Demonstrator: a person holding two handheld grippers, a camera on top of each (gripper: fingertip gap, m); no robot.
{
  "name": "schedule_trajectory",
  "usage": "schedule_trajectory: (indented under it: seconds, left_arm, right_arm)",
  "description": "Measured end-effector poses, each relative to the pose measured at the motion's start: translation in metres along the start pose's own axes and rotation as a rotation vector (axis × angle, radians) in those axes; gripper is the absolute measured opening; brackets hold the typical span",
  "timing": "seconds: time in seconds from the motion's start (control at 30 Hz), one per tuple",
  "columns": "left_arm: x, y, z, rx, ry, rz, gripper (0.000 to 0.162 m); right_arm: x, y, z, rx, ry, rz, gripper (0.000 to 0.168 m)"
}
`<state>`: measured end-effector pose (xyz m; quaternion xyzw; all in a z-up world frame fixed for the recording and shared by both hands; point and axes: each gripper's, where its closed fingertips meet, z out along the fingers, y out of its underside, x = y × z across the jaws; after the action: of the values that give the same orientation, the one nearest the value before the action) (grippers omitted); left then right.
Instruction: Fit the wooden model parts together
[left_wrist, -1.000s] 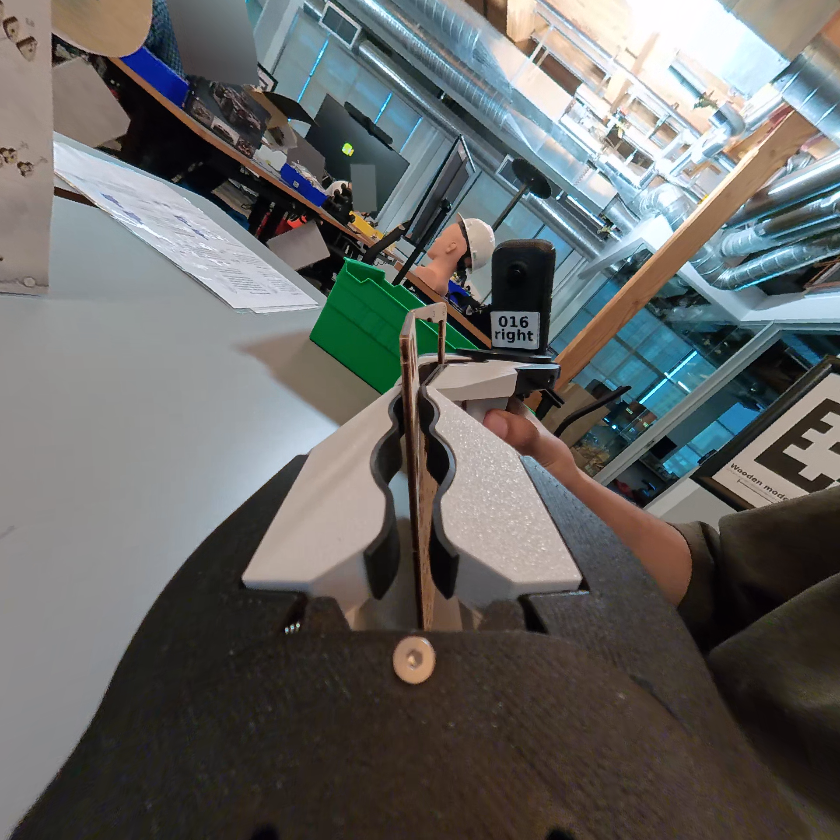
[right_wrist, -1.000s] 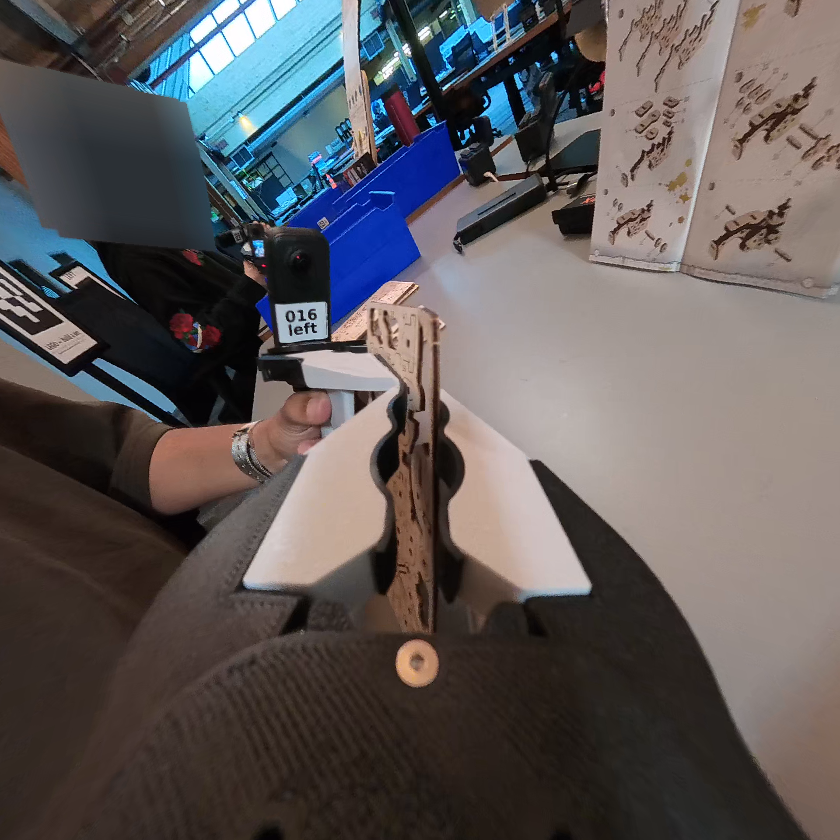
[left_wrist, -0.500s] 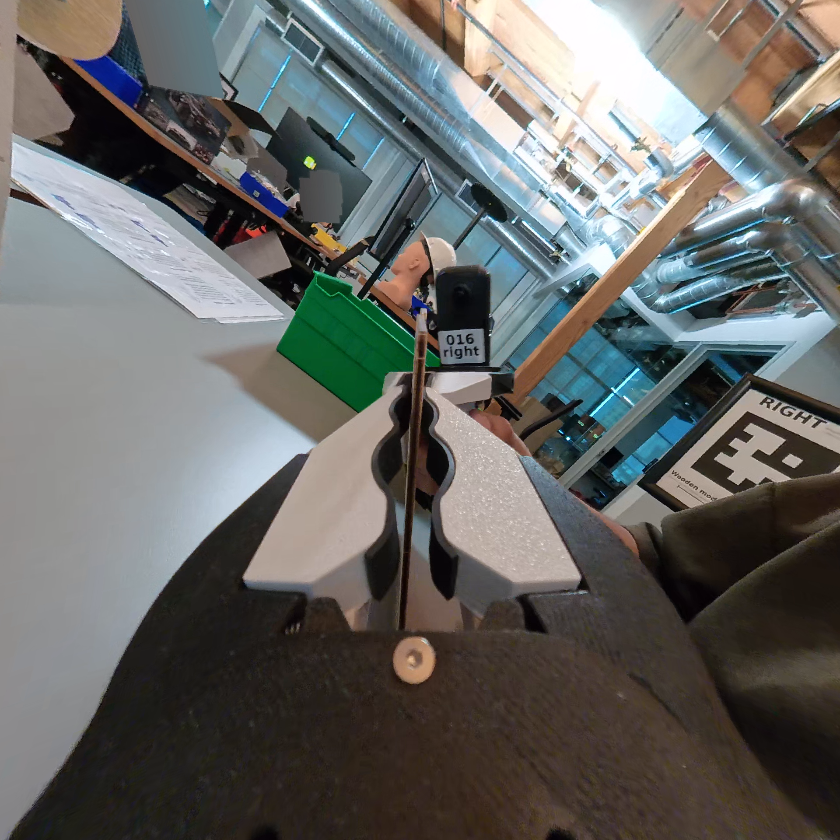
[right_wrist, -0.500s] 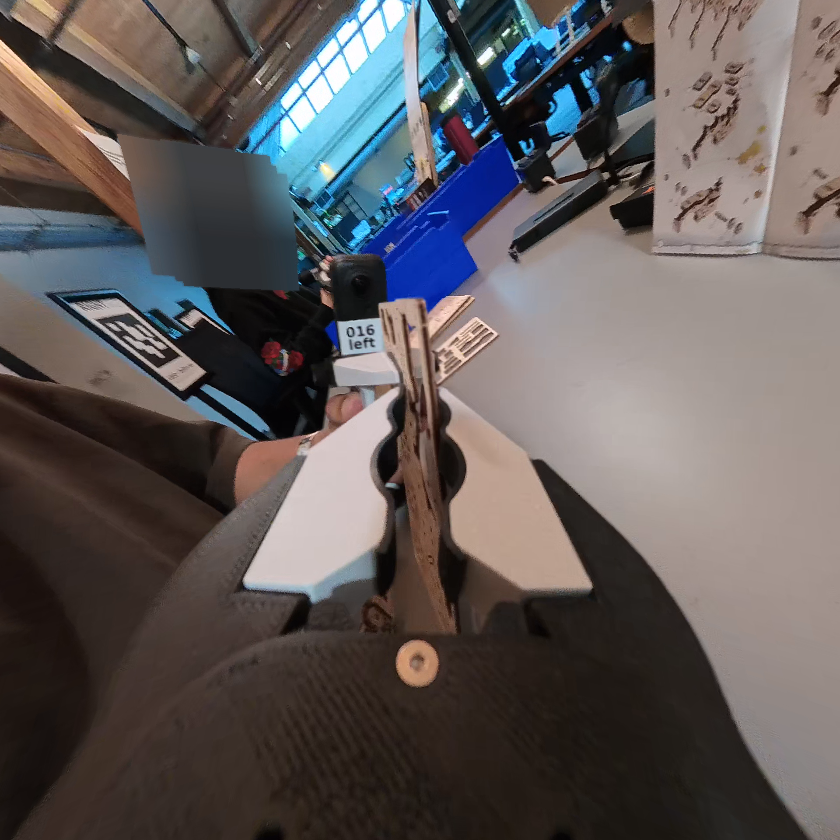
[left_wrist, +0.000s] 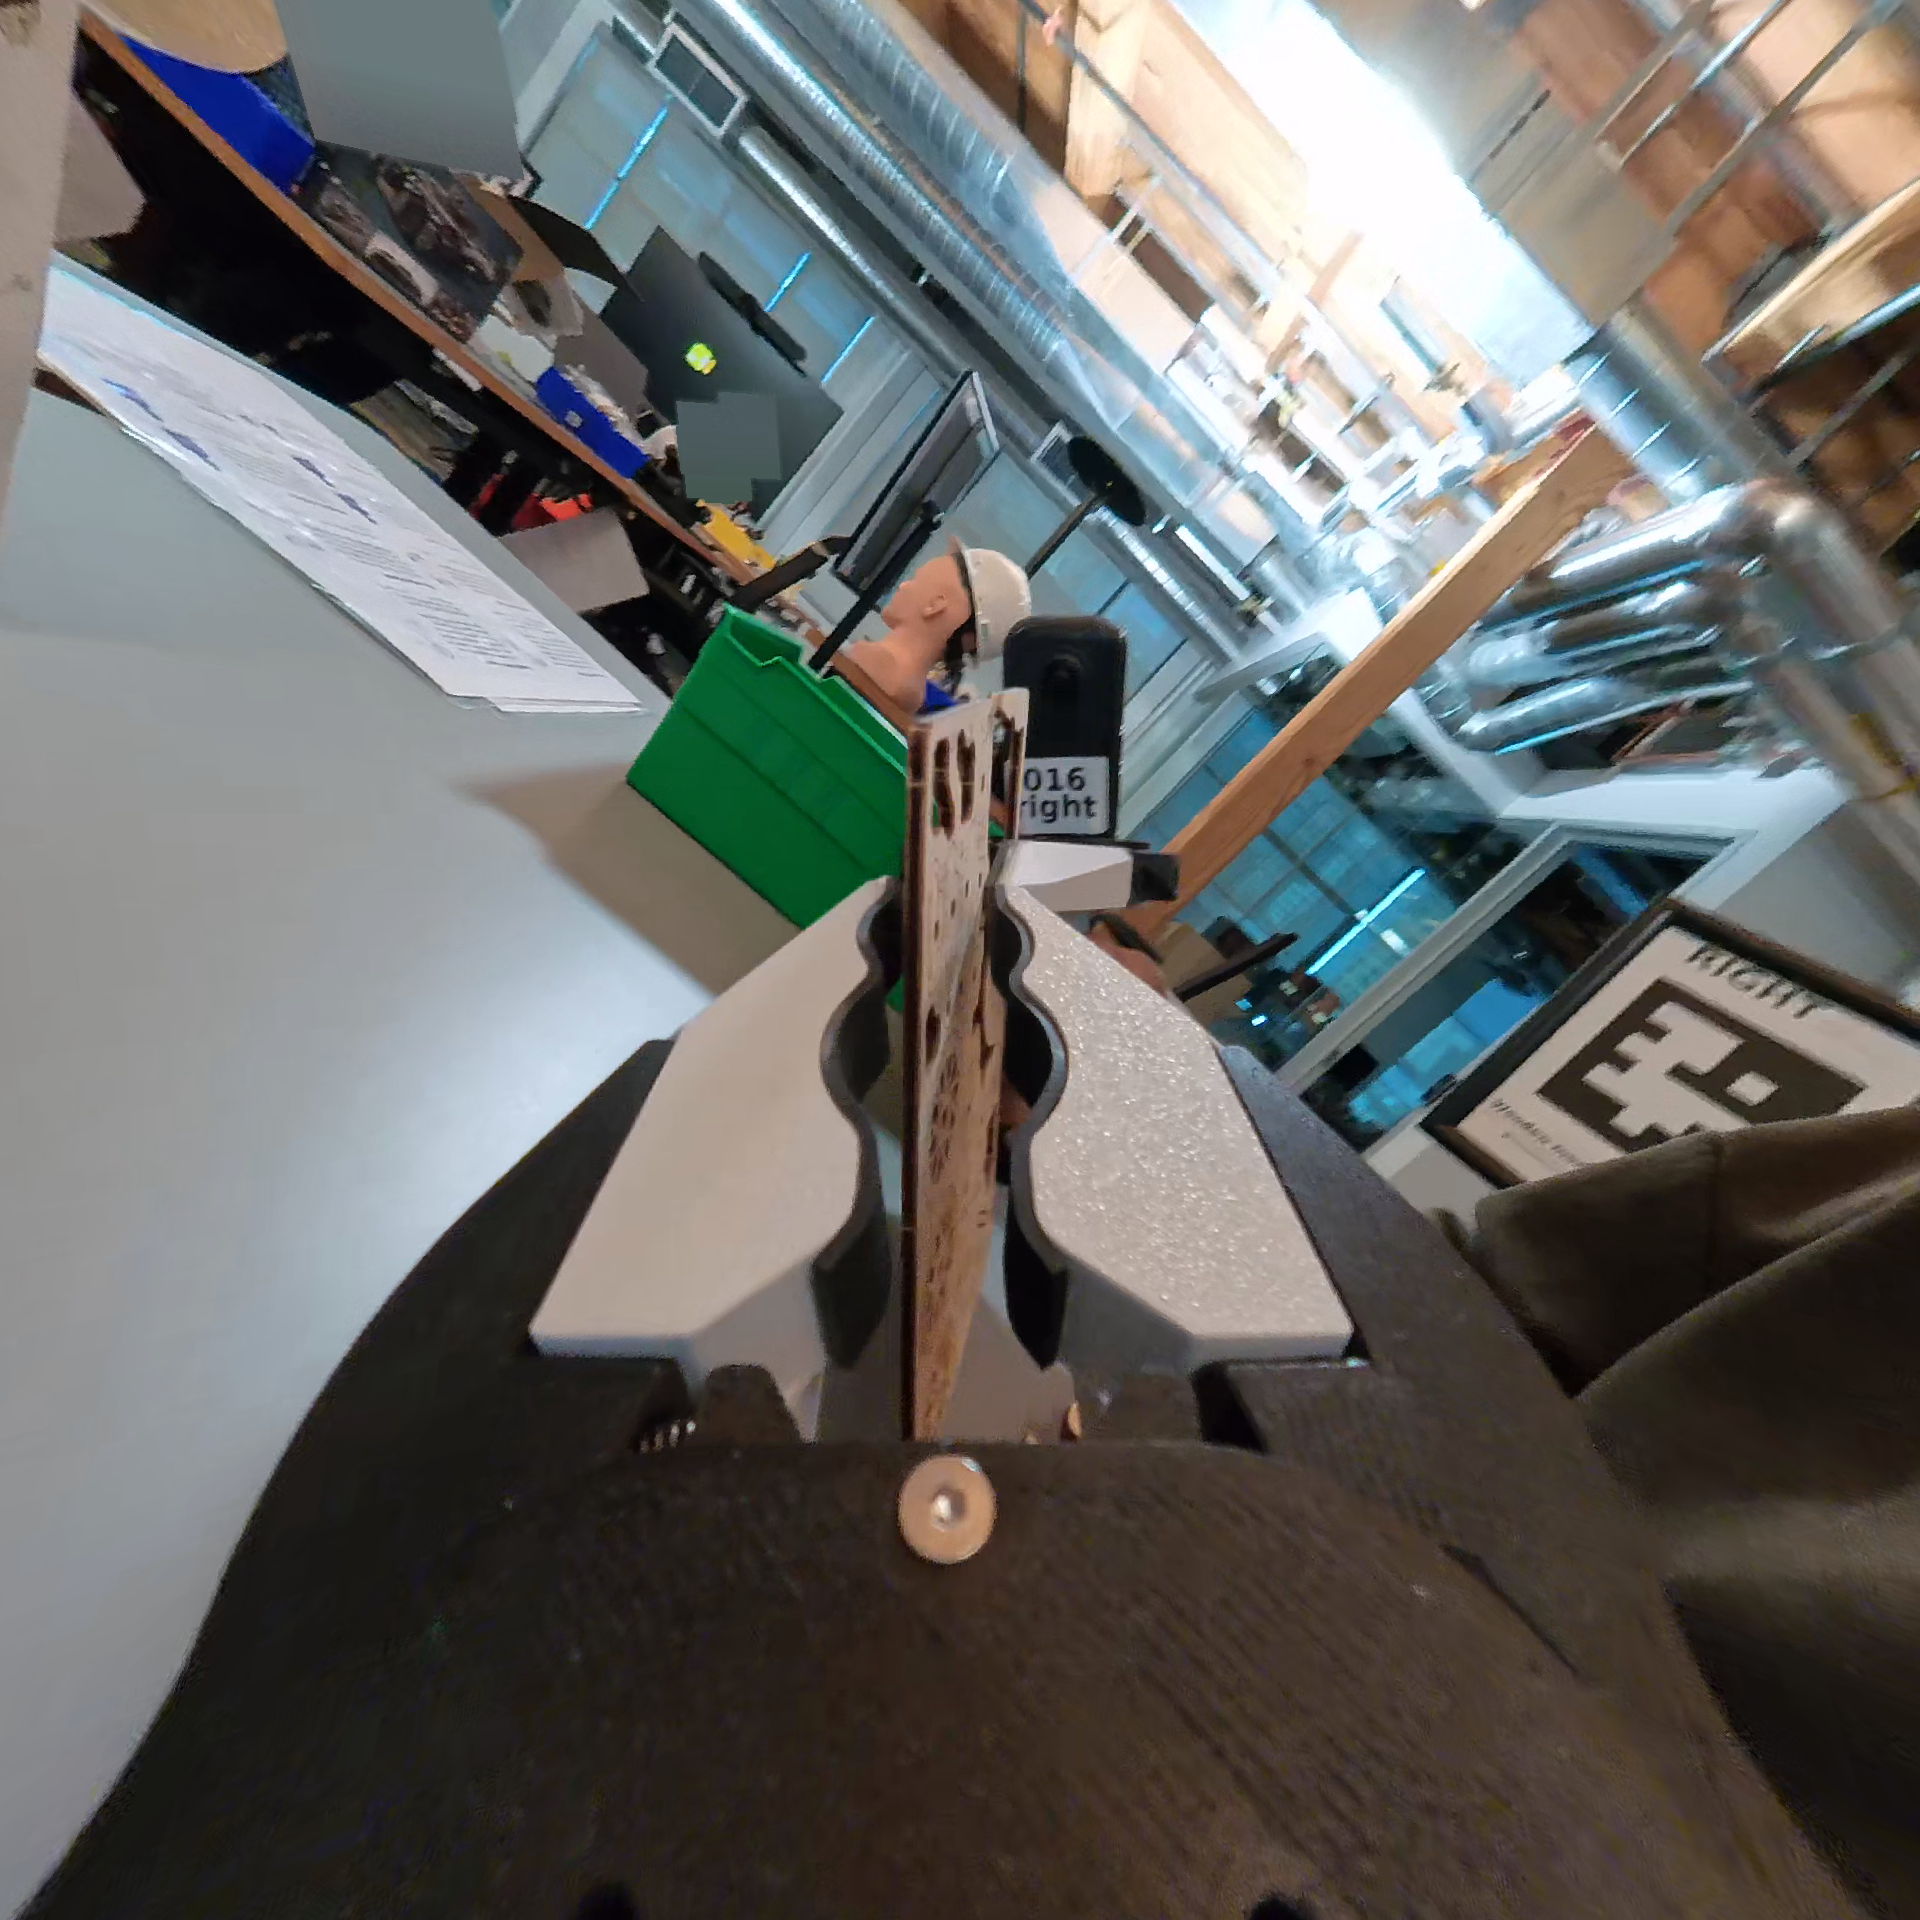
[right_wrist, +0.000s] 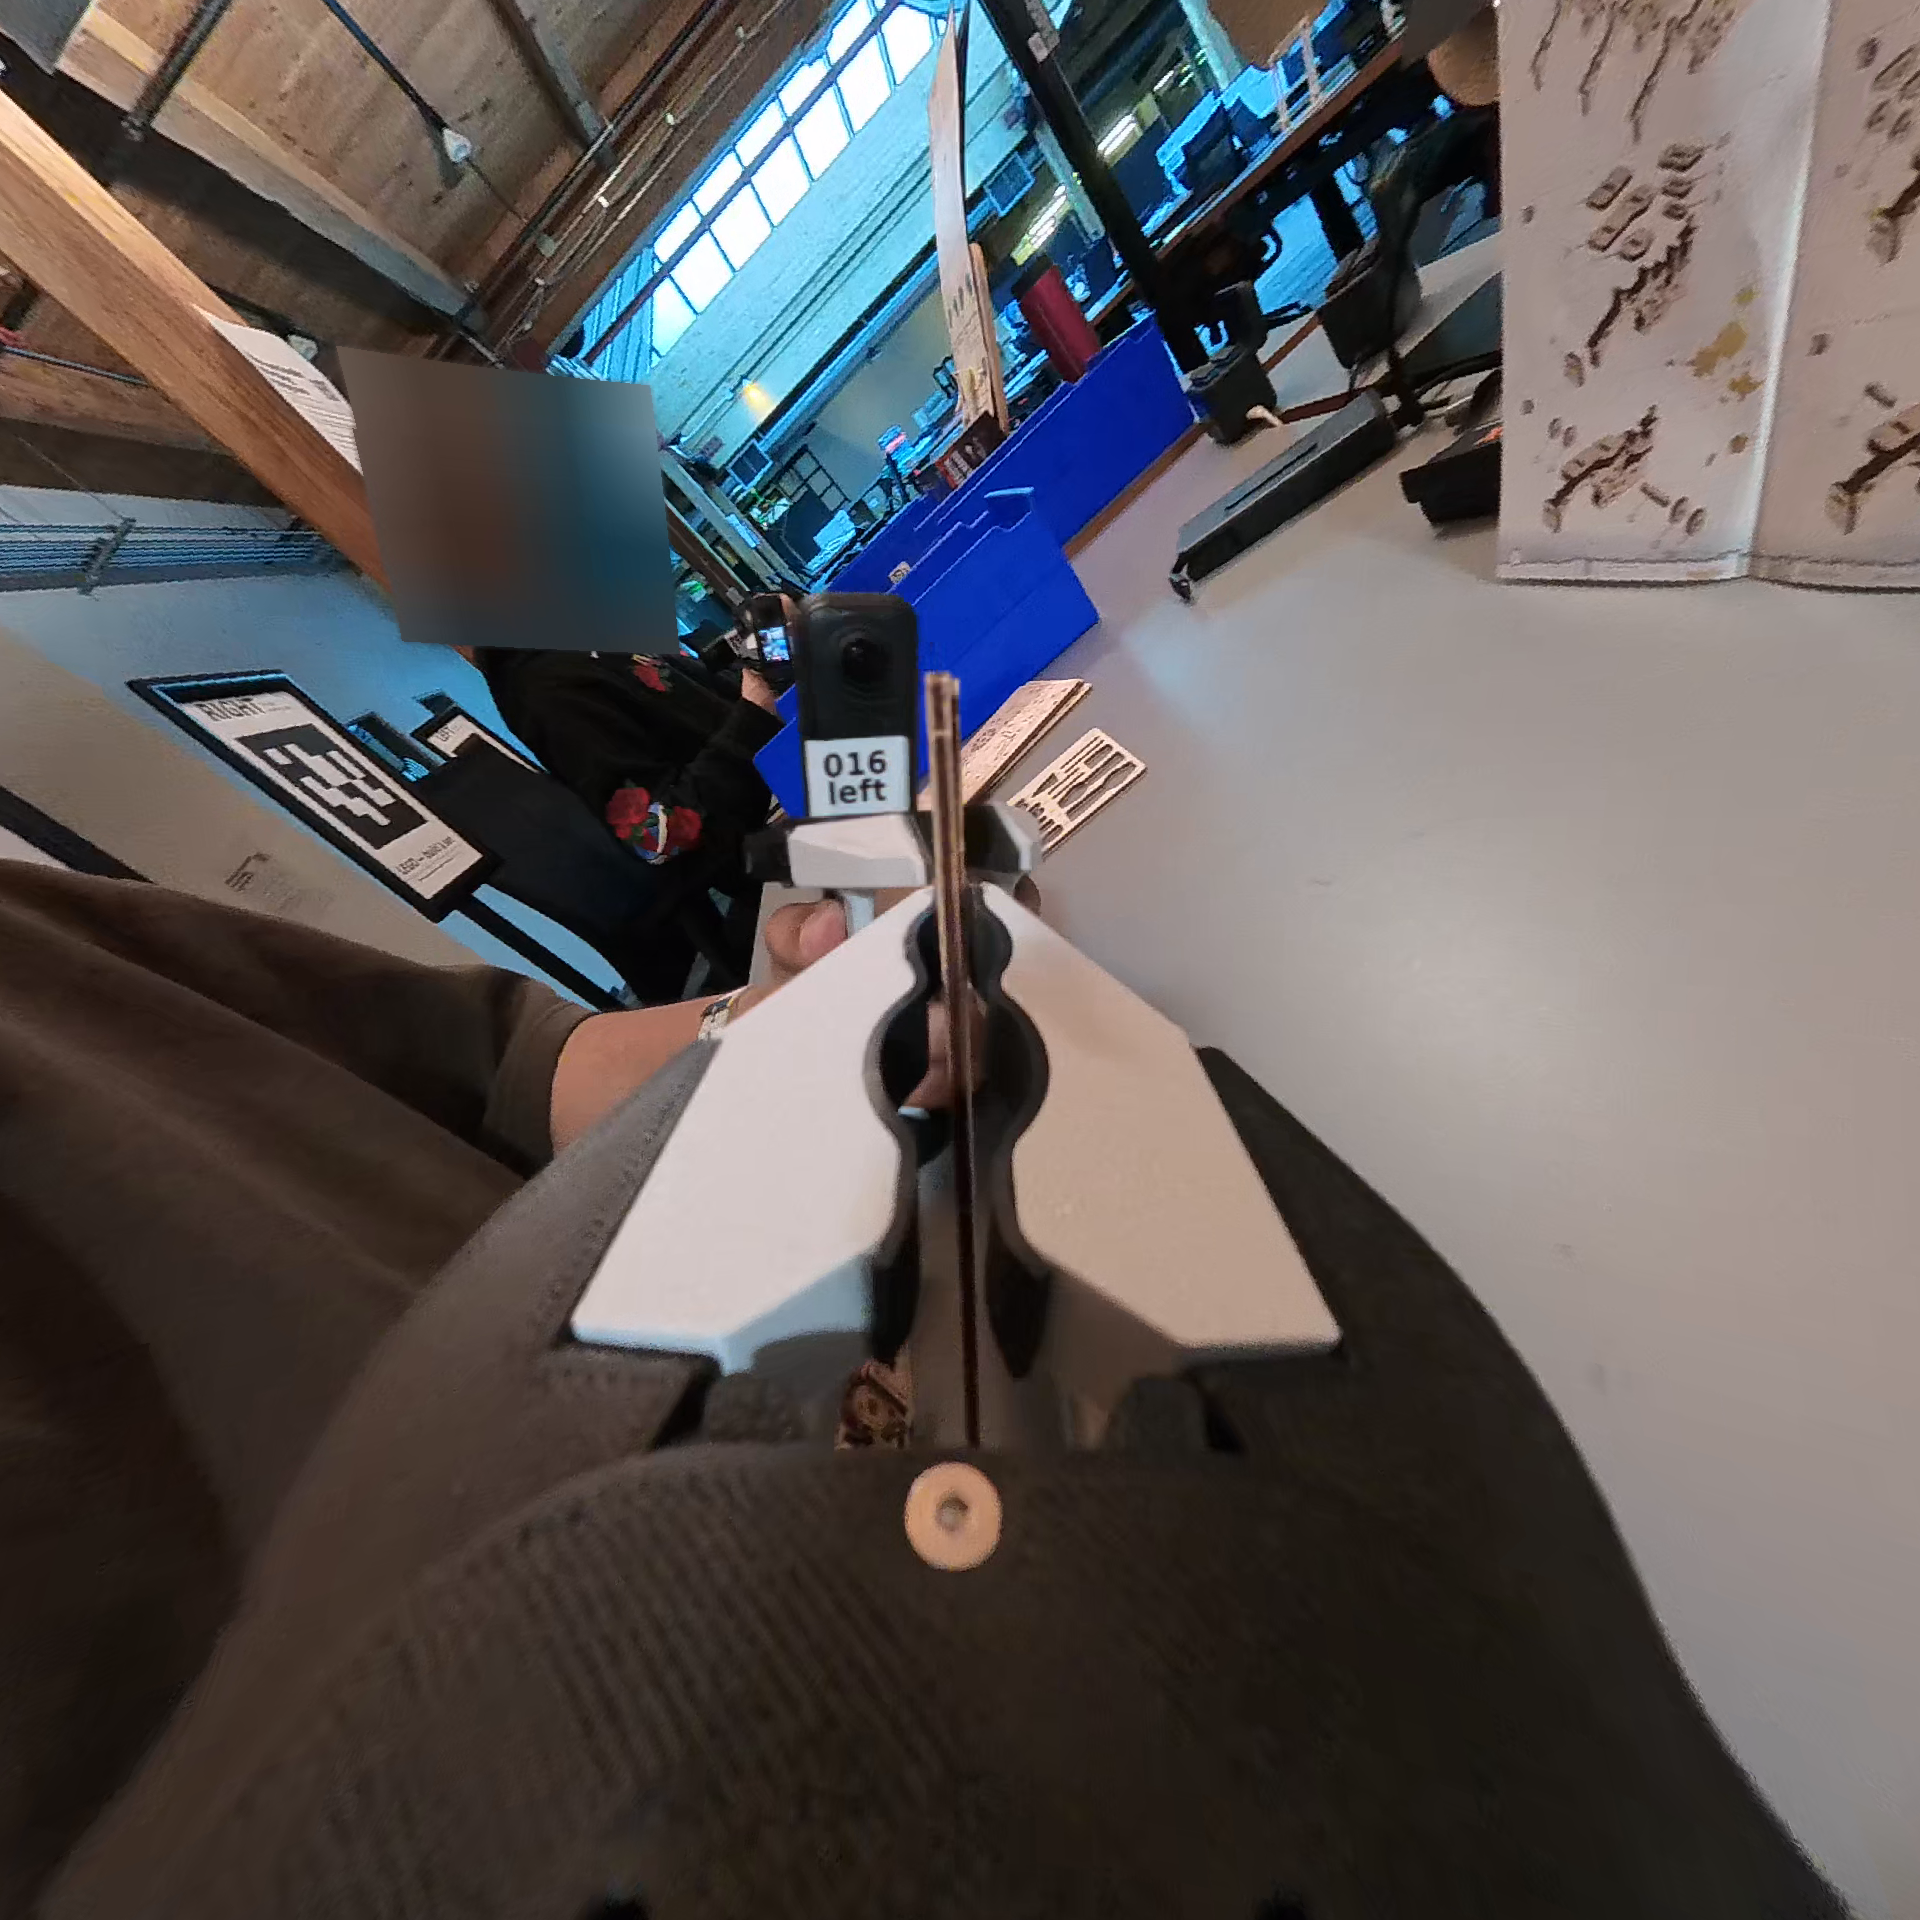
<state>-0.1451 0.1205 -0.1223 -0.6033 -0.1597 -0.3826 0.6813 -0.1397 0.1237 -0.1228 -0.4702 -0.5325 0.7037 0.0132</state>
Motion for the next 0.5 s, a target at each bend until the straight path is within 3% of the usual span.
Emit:
schedule_trajectory:
  seconds: [0.17,0.5]
  left_arm:
    - [-0.0034,0.0038,0.0010,-0.053,-0.112,0.191,0.020]
    - [-0.0094,0.0019,-0.0020,-0.078,-0.186,0.288,0.022]
  right_arm:
    - [0.0021,0.0023,0.0003,-0.019,0.035,-0.014,0.001]
    - [0.0021,0.0063,0.0046,-0.047,0.104,-0.078,0.001]
